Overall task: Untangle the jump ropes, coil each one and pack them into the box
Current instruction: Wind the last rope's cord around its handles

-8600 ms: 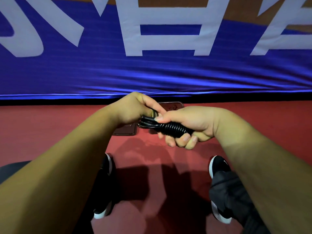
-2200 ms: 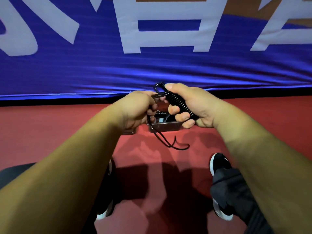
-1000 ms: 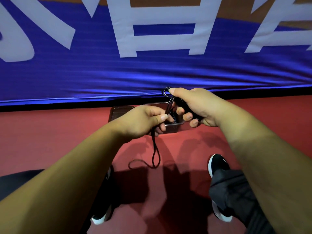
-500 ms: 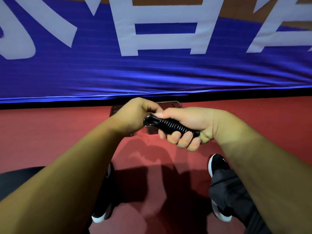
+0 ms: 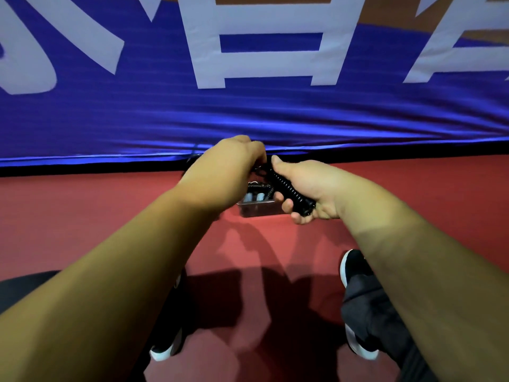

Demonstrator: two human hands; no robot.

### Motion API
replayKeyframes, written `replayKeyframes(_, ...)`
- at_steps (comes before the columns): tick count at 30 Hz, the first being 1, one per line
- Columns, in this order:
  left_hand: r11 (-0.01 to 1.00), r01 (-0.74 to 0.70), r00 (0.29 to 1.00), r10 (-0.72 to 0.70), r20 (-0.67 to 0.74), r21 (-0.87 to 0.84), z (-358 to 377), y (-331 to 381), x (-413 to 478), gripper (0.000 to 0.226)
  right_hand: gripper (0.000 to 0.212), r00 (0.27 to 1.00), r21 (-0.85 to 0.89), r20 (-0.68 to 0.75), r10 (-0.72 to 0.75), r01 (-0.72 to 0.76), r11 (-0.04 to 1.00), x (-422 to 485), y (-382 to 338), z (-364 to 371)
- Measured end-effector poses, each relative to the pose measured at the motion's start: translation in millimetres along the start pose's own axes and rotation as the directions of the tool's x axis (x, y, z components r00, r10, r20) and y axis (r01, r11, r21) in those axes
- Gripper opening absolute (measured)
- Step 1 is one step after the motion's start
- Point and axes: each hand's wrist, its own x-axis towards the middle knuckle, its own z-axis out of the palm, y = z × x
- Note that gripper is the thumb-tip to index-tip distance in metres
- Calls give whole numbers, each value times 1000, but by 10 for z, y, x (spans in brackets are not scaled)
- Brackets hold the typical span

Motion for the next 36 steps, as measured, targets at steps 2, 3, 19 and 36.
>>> replayKeyframes(2,996,66,998,-66,-5,54,70,46,4,26,49,995,22,-75,-67,69,997,25,-6,38)
replayKeyframes(3,992,103,995,-104,9,67,98,62,8,21,48,992,33,-94,-89,92,995,40,-7,53)
replayKeyframes(19,549,483,874,-349,338,-682,-61,61,-16,27,28,976,193,-157,-153,182,964,118,-51,17)
replayKeyframes(36,-313,674,734,188,652,-669,4,-62,-126,39,20,895,50,-229,-383,404,913,58,-45,42)
